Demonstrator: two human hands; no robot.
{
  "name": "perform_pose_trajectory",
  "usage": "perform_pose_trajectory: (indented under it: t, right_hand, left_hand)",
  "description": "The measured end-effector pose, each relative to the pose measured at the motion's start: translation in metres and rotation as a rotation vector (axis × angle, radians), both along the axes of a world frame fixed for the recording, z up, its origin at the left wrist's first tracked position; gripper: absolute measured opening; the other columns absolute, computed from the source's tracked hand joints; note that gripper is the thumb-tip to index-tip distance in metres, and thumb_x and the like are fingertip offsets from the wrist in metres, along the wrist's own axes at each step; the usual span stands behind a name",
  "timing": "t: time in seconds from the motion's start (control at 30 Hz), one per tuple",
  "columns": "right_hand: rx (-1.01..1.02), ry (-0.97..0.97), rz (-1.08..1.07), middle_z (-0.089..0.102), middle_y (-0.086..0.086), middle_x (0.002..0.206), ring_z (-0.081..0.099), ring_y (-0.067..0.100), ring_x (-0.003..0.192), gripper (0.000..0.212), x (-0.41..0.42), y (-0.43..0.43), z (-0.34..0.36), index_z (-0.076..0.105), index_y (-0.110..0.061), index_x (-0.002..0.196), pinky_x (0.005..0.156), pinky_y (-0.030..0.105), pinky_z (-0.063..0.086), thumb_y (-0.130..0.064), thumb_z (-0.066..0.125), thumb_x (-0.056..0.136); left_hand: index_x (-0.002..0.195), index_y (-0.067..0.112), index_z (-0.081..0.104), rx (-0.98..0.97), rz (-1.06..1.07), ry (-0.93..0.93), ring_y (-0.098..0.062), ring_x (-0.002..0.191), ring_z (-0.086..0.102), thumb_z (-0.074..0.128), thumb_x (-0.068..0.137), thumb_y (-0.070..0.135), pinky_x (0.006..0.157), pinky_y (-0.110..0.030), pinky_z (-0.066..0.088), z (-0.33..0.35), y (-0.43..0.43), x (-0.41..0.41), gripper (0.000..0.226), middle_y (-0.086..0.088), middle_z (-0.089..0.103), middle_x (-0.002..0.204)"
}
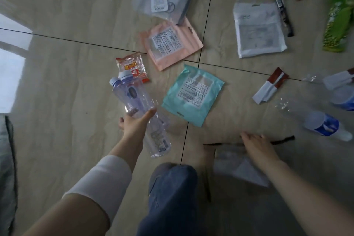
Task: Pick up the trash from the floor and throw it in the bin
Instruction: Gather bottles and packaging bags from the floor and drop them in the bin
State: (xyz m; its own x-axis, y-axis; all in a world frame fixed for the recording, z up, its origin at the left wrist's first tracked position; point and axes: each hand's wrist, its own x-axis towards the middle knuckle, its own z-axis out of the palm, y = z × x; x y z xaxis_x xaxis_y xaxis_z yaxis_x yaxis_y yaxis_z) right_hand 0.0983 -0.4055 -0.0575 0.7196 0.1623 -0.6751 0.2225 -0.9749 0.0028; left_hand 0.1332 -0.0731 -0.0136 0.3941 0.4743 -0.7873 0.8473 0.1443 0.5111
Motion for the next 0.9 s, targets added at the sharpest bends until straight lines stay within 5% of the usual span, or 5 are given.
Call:
perform_pose_trajectory:
  t: [0.13,0.37,0.57,0.7,0.9]
  right_hand:
    - [0.072,0.151,-0.196,0.063,0.009,0.123,0.060,0.028,0.113,0.033,0.013,0.006,0.066,0.065,-0.015,0.116,0.091,0.033,0.048,-0.019,0.066,0.083]
    - [0.070,0.275,-0.357,0.064,0.006,0.124,0.058,0.024,0.114,0.051,0.090,0.031,0.161,0.053,-0.017,0.130,0.090,0.030,0.045,-0.030,0.069,0.083]
    - [0.137,0.237,-0.118,0.053,0.006,0.110,0.053,0.025,0.109,0.035,0.187,0.075,0.093,0.059,-0.013,0.084,0.082,0.031,0.045,-0.038,0.079,0.070]
    - [0.271,0.040,0.035,0.021,0.007,0.155,0.014,0.027,0.144,0.027,0.224,0.114,0.028,0.069,-0.008,0.099,0.109,0.038,0.036,-0.024,0.074,0.077]
    - [0.207,-0.012,0.214,-0.013,0.010,0.159,0.002,0.035,0.146,0.047,0.248,0.153,-0.020,0.058,-0.012,0.112,0.109,0.045,0.036,-0.027,0.079,0.072]
  left_hand:
    - [0.113,0.024,0.053,-0.057,0.091,0.084,-0.031,0.119,0.053,0.077,0.023,0.065,0.101,-0.049,0.045,0.040,0.009,0.008,0.102,-0.010,0.044,0.140]
    - [0.124,0.012,0.050,-0.042,0.117,0.122,-0.033,0.111,0.058,0.077,0.025,0.066,0.097,-0.051,0.048,0.071,0.012,0.040,0.116,-0.014,0.058,0.123]
    - [0.132,0.007,0.037,0.095,0.169,0.138,-0.034,0.121,0.050,0.080,0.061,0.045,0.104,-0.046,0.041,0.020,0.007,0.076,0.091,-0.017,0.049,0.132]
    - [0.131,0.004,0.033,0.174,0.167,0.111,-0.033,0.119,0.049,0.077,0.072,0.036,0.099,-0.039,0.041,-0.012,0.005,0.080,0.080,-0.017,0.047,0.131]
    - [0.128,0.009,0.035,0.163,0.150,0.051,-0.020,0.099,0.046,0.076,0.073,0.032,0.081,-0.031,0.037,-0.018,0.003,0.074,0.072,-0.005,0.044,0.112]
